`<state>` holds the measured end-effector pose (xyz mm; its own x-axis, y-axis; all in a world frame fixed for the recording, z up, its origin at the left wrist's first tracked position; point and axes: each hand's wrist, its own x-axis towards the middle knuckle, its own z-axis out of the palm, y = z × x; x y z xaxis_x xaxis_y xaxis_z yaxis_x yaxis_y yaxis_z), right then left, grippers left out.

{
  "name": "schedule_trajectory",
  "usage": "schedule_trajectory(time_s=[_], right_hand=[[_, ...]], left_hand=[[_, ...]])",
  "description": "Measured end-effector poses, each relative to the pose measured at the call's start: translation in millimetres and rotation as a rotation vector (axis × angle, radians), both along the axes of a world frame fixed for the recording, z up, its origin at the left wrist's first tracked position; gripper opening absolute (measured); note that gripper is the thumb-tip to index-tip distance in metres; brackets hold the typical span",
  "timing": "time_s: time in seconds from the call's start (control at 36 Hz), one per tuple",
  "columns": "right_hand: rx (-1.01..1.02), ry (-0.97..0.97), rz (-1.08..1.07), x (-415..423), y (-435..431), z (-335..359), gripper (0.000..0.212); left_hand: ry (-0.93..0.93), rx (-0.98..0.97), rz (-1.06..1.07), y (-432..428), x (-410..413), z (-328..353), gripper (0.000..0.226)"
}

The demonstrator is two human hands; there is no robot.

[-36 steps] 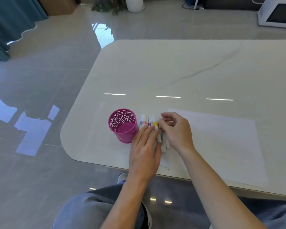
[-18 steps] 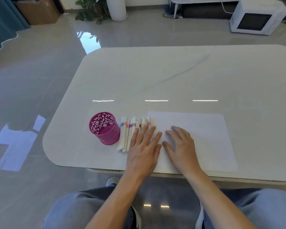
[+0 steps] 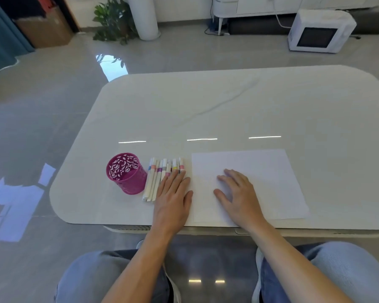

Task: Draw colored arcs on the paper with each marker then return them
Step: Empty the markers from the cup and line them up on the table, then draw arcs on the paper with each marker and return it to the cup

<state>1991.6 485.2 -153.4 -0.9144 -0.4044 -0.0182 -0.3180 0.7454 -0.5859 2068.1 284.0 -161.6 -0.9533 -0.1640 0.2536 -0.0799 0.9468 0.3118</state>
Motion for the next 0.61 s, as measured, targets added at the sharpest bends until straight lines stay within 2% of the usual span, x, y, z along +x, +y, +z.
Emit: schedule_trajectory(time_s=[0.14,0.22,0.42,0.61], right_hand=[[-0.047,-0.058,0.031,-0.1,-2.1,5.1,0.044],[-0.063,-0.029,0.042,1.9,6.2,5.3,0.043],[0.045,0.008,0.047,11.3,18.7,-2.9,0.048],[0.062,0.036,0.068,11.3,14.6,-5.5,0.048]], left_hand=[[0.057,0.012,0.017,2.9,1.0,3.4,0.039],[0.081,0.000,0.065,5.4,2.1,6.7,0.034],[0.029,-0.022,0.109,15.1,-4.0,15.4,0.026],[-0.051,0.003,0.197,26.2,-6.2,24.3,0.033]])
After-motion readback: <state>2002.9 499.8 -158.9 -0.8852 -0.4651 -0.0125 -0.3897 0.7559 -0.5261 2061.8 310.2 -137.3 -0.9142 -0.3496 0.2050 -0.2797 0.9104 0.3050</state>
